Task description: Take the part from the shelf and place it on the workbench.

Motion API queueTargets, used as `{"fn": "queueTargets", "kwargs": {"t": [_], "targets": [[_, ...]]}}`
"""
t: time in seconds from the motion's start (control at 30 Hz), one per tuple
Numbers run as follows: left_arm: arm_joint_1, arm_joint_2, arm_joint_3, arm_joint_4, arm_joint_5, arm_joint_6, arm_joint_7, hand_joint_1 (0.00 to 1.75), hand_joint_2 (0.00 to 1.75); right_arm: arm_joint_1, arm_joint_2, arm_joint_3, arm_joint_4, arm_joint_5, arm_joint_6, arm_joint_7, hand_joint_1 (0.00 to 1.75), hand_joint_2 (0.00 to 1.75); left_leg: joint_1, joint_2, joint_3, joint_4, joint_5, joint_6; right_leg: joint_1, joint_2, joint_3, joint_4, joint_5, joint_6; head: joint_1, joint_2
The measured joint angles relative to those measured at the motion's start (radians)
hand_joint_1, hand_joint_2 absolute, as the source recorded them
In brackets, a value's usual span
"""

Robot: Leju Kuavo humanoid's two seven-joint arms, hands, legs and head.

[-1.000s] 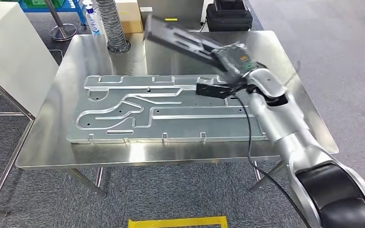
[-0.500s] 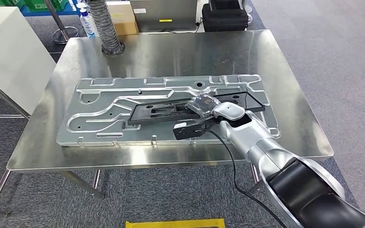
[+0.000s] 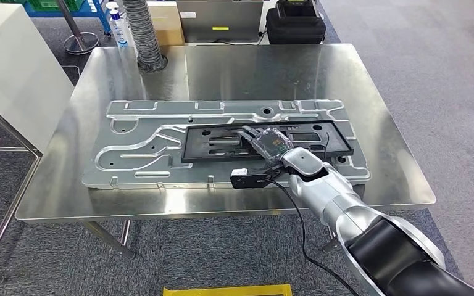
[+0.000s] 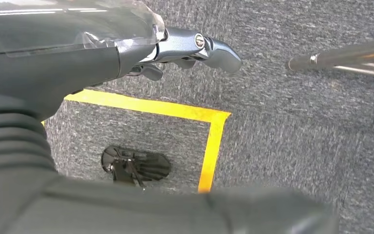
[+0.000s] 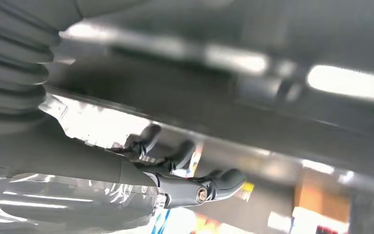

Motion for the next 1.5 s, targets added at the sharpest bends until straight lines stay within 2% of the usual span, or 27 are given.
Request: {"fn": "queueTargets", "kwargs": {"t": [0.07, 0.1, 0.23, 0.3, 0.37, 0.4, 0.43, 0.47, 0.5, 0.57, 0.6, 0.73, 0.8, 0.87, 0.9, 0.93, 0.97, 1.07, 1.13, 1.2, 1.27, 1.3, 1.37, 1.4, 1.43, 1.47, 1.5], "targets": [[-0.001, -0.001, -0.001, 0.0, 0.003, 0.004, 0.0, 0.0, 0.0, 0.001, 0.0, -0.01, -0.007, 0.0, -0.058, -0.002, 0.0, 0.0, -0.003, 0.0, -0.002, 0.006, -0.004, -0.009, 0.004, 0.0, 0.056, -0.115, 0.042, -0.008, 0.0, 0.0], [-0.002, -0.001, -0.001, 0.0, 0.005, 0.005, 0.0, 0.0, 0.0, 0.003, 0.0, -0.017, -0.015, -0.001, -0.096, -0.005, 0.0, 0.0, -0.005, 0.0, -0.003, 0.008, -0.004, -0.014, 0.006, 0.0, 0.067, -0.141, 0.047, -0.012, 0.0, 0.0], [-0.001, -0.002, -0.001, 0.0, 0.013, 0.007, 0.0, 0.0, 0.0, 0.012, -0.002, -0.046, -0.056, -0.008, -0.211, -0.019, 0.0, 0.0, -0.005, 0.0, -0.008, 0.015, -0.013, -0.035, 0.004, 0.0, 0.07, -0.158, 0.054, -0.034, 0.0, 0.0], [0.0, -0.003, 0.0, 0.0, 0.026, 0.007, -0.001, 0.0, 0.0, 0.025, -0.004, -0.067, -0.104, -0.033, -0.261, -0.053, 0.0, 0.0, -0.002, 0.0, -0.043, 0.102, -0.067, -0.043, 0.001, 0.0, 0.073, -0.165, 0.059, -0.044, 0.0, 0.0], [0.006, -0.003, 0.003, 0.0, 0.045, 0.007, -0.006, 0.0, 0.0, 0.058, -0.012, -0.1, -0.183, -0.069, -0.303, -0.103, 0.0, 0.0, -0.001, 0.0, -0.101, 0.238, -0.13, -0.049, 0.003, 0.0, 0.073, -0.164, 0.059, -0.047, 0.0, 0.0], [0.011, -0.003, 0.005, 0.0, 0.052, 0.007, -0.01, 0.0, 0.0, 0.079, -0.019, -0.119, -0.23, -0.082, -0.312, -0.122, 0.0, 0.0, -0.001, 0.0, -0.119, 0.276, -0.139, -0.051, 0.004, 0.0, 0.074, -0.164, 0.058, -0.048, 0.0, 0.0], [0.018, -0.003, 0.007, 0.0, 0.058, 0.006, -0.015, 0.0, 0.0, 0.099, -0.026, -0.138, -0.279, -0.091, -0.316, -0.135, 0.0, 0.0, 0.0, 0.0, -0.121, 0.282, -0.131, -0.052, 0.004, 0.0, 0.074, -0.163, 0.057, -0.047, 0.0, 0.0], [0.023, -0.003, 0.009, 0.0, 0.061, 0.005, -0.019, 0.0, 0.0, 0.115, -0.034, -0.156, -0.324, -0.095, -0.316, -0.141, 0.0, 0.0, 0.0, 0.0, -0.105, 0.246, -0.104, -0.051, 0.004, 0.0, 0.075, -0.161, 0.055, -0.046, 0.0, 0.0], [0.028, -0.002, 0.011, 0.0, 0.063, 0.005, -0.022, 0.0, 0.0, 0.127, -0.041, -0.172, -0.363, -0.098, -0.316, -0.145, 0.0, 0.0, 0.001, 0.0, -0.072, 0.179, -0.068, -0.049, 0.003, 0.001, 0.075, -0.159, 0.053, -0.044, 0.0, 0.0], [0.03, -0.002, 0.015, 0.0, 0.066, 0.005, -0.025, 0.0, 0.0, 0.147, -0.054, -0.202, -0.43, -0.128, -0.331, -0.167, 0.0, 0.0, -0.001, -0.001, -0.009, 0.054, -0.023, -0.041, 0.006, 0.001, 0.075, -0.153, 0.048, -0.036, 0.0, 0.0], [0.031, -0.002, 0.018, 0.0, 0.07, 0.005, -0.027, 0.0, 0.0, 0.165, -0.064, -0.219, -0.471, -0.16, -0.346, -0.187, 0.0, 0.0, -0.003, -0.002, 0.008, 0.021, -0.017, -0.036, 0.008, 0.001, 0.074, -0.152, 0.046, -0.031, 0.0, 0.0], [0.044, -0.002, 0.035, 0.0, 0.09, 0.001, -0.033, 0.0, 0.0, 0.315, -0.126, -0.337, -0.744, -0.36, -0.373, -0.288, 0.0, 0.0, -0.001, -0.009, 0.016, 0.001, -0.017, -0.011, 0.007, -0.005, 0.077, -0.146, 0.033, -0.006, 0.0, 0.0], [0.05, -0.002, 0.045, 0.0, 0.101, -0.006, -0.037, 0.0, 0.0, 0.401, -0.164, -0.434, -0.899, -0.47, -0.365, -0.333, 0.0, 0.0, 0.002, -0.01, 0.019, -0.006, -0.014, 0.001, 0.005, -0.005, 0.045, -0.072, -0.015, 0.004, 0.0, 0.0], [0.056, -0.004, 0.057, 0.0, 0.111, -0.013, -0.04, 0.0, 0.0, 0.5, -0.2, -0.552, -1.029, -0.584, -0.357, -0.379, 0.0, 0.0, 0.001, -0.012, 0.019, -0.006, -0.016, 0.008, 0.004, -0.005, -0.018, 0.06, -0.078, 0.011, 0.0, 0.0], [0.06, -0.005, 0.062, 0.0, 0.115, -0.015, -0.042, 0.0, 0.0, 0.553, -0.217, -0.619, -1.082, -0.632, -0.352, -0.396, 0.0, 0.0, 0.001, -0.014, 0.019, -0.005, -0.017, 0.009, 0.003, -0.005, -0.043, 0.11, -0.094, 0.013, 0.0, 0.0], [0.065, -0.007, 0.067, 0.0, 0.118, -0.016, -0.043, 0.0, 0.0, 0.6, -0.232, -0.688, -1.129, -0.668, -0.346, -0.407, 0.0, 0.0, 0.001, -0.016, 0.019, -0.004, -0.018, 0.01, 0.002, -0.005, -0.053, 0.127, -0.09, 0.014, 0.0, 0.0], [0.069, -0.009, 0.072, 0.0, 0.12, -0.016, -0.044, 0.0, 0.0, 0.639, -0.245, -0.752, -1.171, -0.693, -0.34, -0.413, 0.0, 0.0, 0.0, -0.018, 0.019, -0.003, -0.02, 0.009, 0.002, -0.005, -0.044, 0.101, -0.068, 0.013, 0.0, 0.0], [0.071, -0.013, 0.081, 0.0, 0.124, -0.016, -0.046, 0.0, 0.0, 0.707, -0.275, -0.882, -1.266, -0.716, -0.33, -0.421, 0.0, 0.0, -0.002, -0.012, 0.021, 0.005, -0.028, -0.001, 0.003, -0.006, 0.051, -0.1, 0.025, 0.005, 0.0, 0.0], [0.067, -0.015, 0.084, 0.0, 0.126, -0.017, -0.049, 0.0, 0.0, 0.733, -0.283, -0.93, -1.302, -0.714, -0.332, -0.422, 0.0, 0.0, -0.006, -0.008, 0.023, 0.006, -0.033, -0.009, 0.007, -0.005, 0.077, -0.155, 0.039, -0.005, 0.0, 0.0], [0.063, -0.017, 0.088, 0.0, 0.131, -0.02, -0.055, 0.0, 0.0, 0.759, -0.284, -0.979, -1.317, -0.706, -0.336, -0.422, 0.0, 0.0, -0.008, -0.006, 0.027, 0.004, -0.035, -0.018, 0.006, -0.003, 0.08, -0.157, 0.042, -0.016, 0.0, 0.0], [0.062, -0.02, 0.095, 0.0, 0.136, -0.026, -0.064, 0.0, 0.0, 0.798, -0.284, -1.058, -1.318, -0.707, -0.332, -0.422, 0.0, 0.0, -0.008, -0.005, 0.021, 0.03, -0.059, -0.027, 0.001, -0.007, 0.085, -0.164, 0.045, -0.026, 0.0, 0.0], [0.063, -0.021, 0.099, 0.0, 0.138, -0.028, -0.067, 0.0, 0.0, 0.822, -0.284, -1.106, -1.315, -0.717, -0.327, -0.422, 0.0, 0.0, -0.007, -0.005, 0.005, 0.07, -0.087, -0.031, 0.0, -0.011, 0.087, -0.166, 0.047, -0.031, 0.0, 0.0], [0.067, -0.023, 0.104, 0.0, 0.141, -0.031, -0.071, 0.0, 0.0, 0.874, -0.284, -1.199, -1.306, -0.745, -0.321, -0.421, 0.0, 0.0, -0.006, -0.004, -0.046, 0.201, -0.163, -0.037, 0.0, -0.019, 0.086, -0.165, 0.048, -0.036, 0.0, 0.0], [0.07, -0.024, 0.106, 0.0, 0.142, -0.031, -0.072, 0.0, 0.0, 0.898, -0.284, -1.236, -1.299, -0.754, -0.319, -0.421, 0.0, 0.0, -0.006, -0.004, -0.067, 0.258, -0.189, -0.038, 0.001, -0.022, 0.084, -0.164, 0.049, -0.037, 0.0, 0.0], [0.072, -0.025, 0.107, 0.0, 0.143, -0.032, -0.072, 0.0, 0.0, 0.919, -0.284, -1.269, -1.29, -0.757, -0.314, -0.422, 0.0, 0.0, -0.006, -0.004, -0.074, 0.286, -0.197, -0.038, 0.001, -0.022, 0.083, -0.162, 0.049, -0.037, 0.0, 0.0], [0.073, -0.025, 0.109, 0.0, 0.143, -0.032, -0.071, 0.0, 0.0, 0.936, -0.283, -1.297, -1.28, -0.751, -0.305, -0.422, 0.0, 0.0, -0.006, -0.004, -0.06, 0.271, -0.183, -0.036, 0.002, -0.021, 0.081, -0.161, 0.049, -0.037, 0.0, 0.0], [0.072, -0.026, 0.11, 0.0, 0.144, -0.032, -0.07, 0.0, 0.0, 0.95, -0.281, -1.327, -1.27, -0.741, -0.293, -0.422, 0.0, 0.0, -0.008, -0.005, -0.028, 0.217, -0.154, -0.032, 0.003, -0.019, 0.081, -0.159, 0.049, -0.037, 0.0, 0.0]]}}
